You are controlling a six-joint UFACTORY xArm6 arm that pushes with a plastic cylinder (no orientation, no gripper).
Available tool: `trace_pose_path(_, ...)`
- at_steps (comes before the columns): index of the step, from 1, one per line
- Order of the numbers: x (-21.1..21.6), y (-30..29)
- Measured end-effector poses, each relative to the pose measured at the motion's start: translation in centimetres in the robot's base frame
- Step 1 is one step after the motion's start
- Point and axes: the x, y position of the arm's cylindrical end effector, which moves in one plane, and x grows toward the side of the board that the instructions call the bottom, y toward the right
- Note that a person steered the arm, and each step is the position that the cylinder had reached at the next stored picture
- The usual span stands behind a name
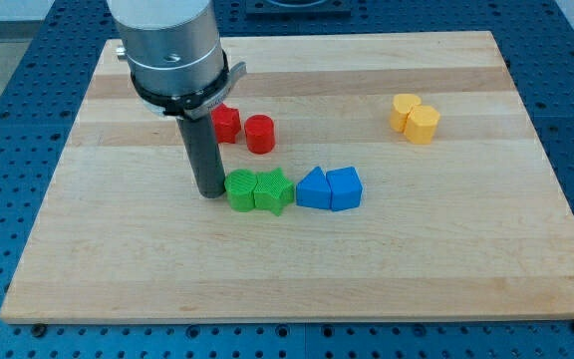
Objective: Nudge the red circle up
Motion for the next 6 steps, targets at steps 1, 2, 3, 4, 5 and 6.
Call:
trace_pose_path(1, -0.9, -1.0)
trace_pose_path(2, -3.3, -1.0)
trace_pose_path(3, -4.4, -0.1)
trace_pose_path(4, -4.4, 2.0)
trace_pose_path(5, -5.1, 4.7)
trace_pose_path(6, -6.5, 6.5)
